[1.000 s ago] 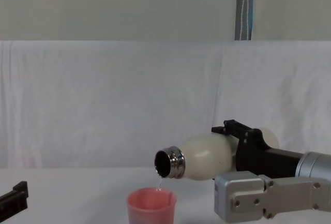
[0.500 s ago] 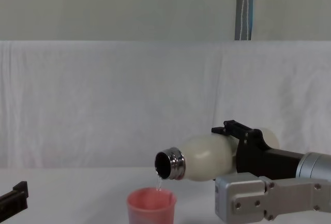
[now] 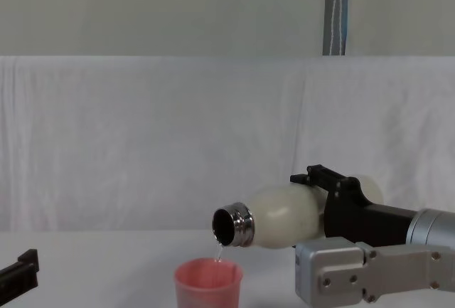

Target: Grasp the thermos with one hand and pour water into the cup lid.

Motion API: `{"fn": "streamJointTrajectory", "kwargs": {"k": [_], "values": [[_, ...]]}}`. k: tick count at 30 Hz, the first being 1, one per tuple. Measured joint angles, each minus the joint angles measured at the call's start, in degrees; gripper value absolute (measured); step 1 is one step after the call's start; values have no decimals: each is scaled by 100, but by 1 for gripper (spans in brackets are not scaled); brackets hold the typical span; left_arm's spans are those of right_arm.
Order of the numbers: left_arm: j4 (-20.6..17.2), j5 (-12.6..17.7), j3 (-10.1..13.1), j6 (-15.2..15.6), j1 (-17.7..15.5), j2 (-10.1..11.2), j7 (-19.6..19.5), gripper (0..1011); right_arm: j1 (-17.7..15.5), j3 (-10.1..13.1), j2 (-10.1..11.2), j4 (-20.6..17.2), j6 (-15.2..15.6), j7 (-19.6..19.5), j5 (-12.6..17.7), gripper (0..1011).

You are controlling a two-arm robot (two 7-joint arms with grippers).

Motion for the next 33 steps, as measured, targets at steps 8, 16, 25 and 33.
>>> {"fn": "streamJointTrajectory", "kwargs": {"k": [8, 16, 25, 33], "values": [[0, 0, 0, 0, 0, 0, 0, 1001, -13, 34, -10, -11, 7, 27, 69, 950], [0, 0, 0, 0, 0, 0, 0, 1001, -42, 69, -36, -25, 3, 71, 146, 950], [0, 0, 0, 0, 0, 0, 0, 1001, -40, 57, -30, -22, -18, 66, 119, 950], [0, 0, 0, 0, 0, 0, 0, 1001, -76, 74, -10, -76, -6, 95, 149, 950]]}}
